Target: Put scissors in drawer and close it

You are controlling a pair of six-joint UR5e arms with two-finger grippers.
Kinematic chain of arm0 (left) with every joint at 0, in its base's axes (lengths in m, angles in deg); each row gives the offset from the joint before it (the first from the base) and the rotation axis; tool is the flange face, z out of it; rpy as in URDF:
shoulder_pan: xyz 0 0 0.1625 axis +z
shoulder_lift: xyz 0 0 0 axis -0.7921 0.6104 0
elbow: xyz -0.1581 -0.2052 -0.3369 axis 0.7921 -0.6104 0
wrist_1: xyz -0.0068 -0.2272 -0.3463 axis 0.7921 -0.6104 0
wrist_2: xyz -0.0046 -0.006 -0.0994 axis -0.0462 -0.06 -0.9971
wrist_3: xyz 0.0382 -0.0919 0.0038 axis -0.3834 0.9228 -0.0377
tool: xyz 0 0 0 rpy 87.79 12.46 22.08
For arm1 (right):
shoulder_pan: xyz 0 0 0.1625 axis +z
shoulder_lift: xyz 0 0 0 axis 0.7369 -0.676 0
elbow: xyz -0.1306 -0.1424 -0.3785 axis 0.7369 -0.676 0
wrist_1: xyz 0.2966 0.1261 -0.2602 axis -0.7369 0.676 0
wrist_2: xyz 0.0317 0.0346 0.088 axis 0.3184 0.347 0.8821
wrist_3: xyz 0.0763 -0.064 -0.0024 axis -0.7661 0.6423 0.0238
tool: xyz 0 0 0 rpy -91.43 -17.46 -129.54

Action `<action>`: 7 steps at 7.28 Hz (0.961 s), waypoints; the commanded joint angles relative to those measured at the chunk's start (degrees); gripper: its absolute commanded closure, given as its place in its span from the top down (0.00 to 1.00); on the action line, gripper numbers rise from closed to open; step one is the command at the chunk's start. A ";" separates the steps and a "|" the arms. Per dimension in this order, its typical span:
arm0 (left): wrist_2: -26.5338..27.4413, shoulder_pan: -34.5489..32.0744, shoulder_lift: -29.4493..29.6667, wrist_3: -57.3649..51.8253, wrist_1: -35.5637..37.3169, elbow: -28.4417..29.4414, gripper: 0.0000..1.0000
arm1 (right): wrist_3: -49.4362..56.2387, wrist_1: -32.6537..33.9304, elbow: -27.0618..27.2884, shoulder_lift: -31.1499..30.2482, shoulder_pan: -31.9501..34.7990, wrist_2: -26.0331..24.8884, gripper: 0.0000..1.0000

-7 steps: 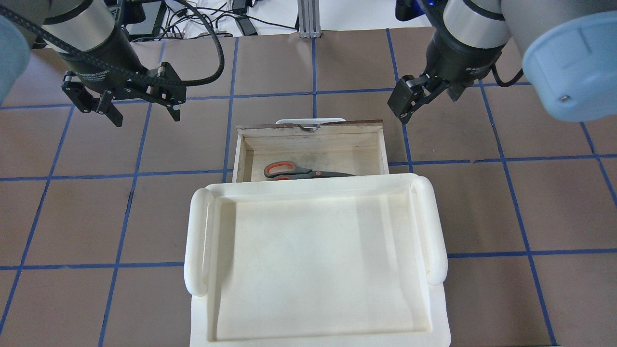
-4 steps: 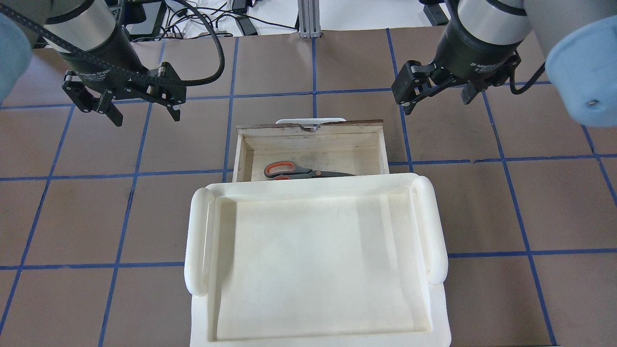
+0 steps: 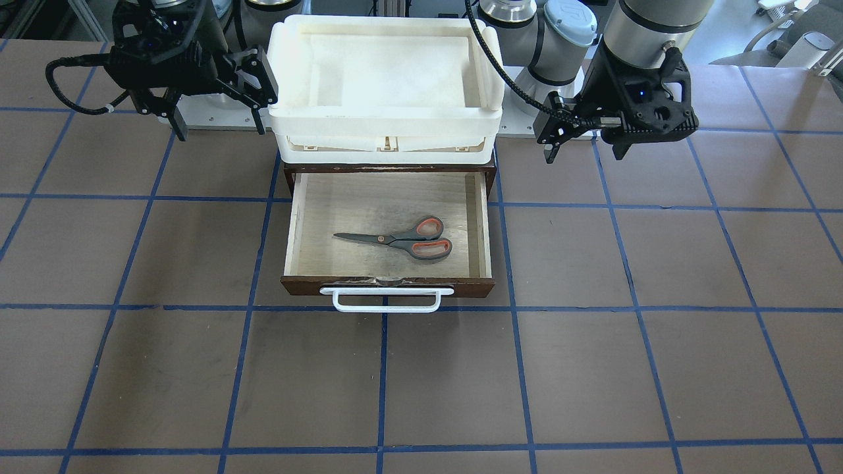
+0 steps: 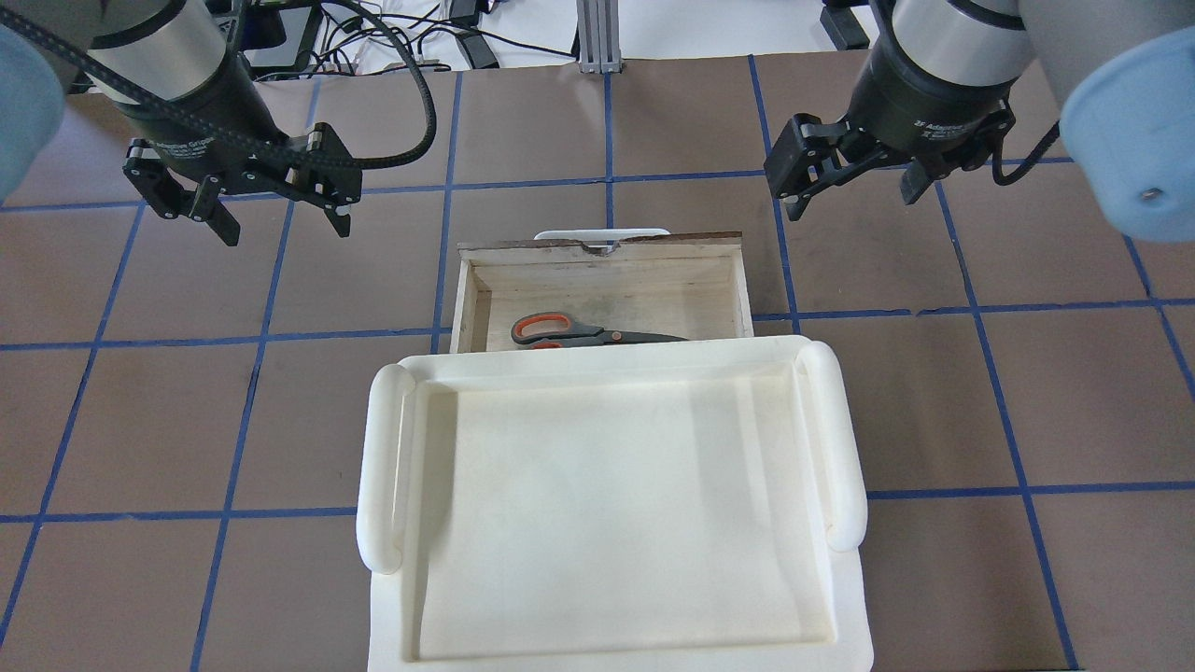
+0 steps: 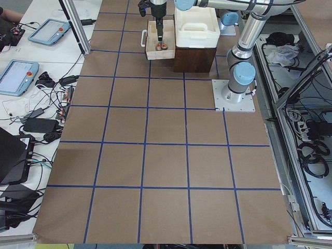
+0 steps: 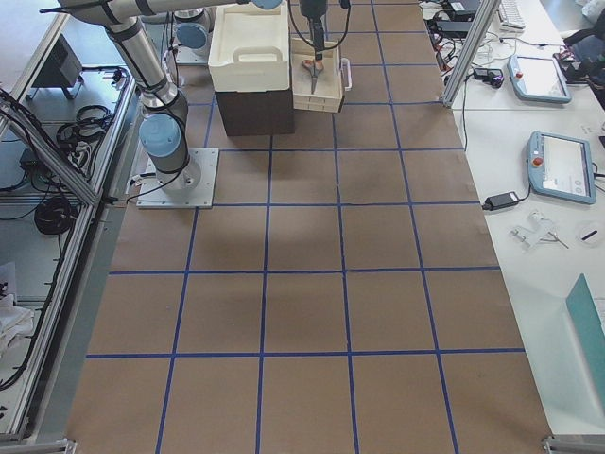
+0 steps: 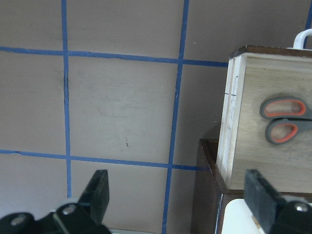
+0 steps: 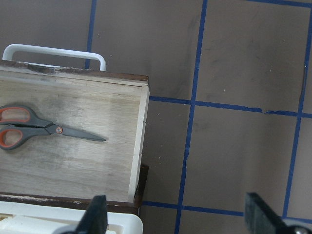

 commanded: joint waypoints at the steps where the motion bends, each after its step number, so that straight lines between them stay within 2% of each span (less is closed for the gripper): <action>1: -0.13 0.72 0.11 -9.94 0.13 0.02 1.00 | -4.01 0.02 -0.09 -0.14 -0.55 0.05 1.00; 7: -0.39 0.90 0.11 -7.01 2.50 0.02 1.00 | -3.85 -0.16 0.08 0.04 -2.74 0.75 1.00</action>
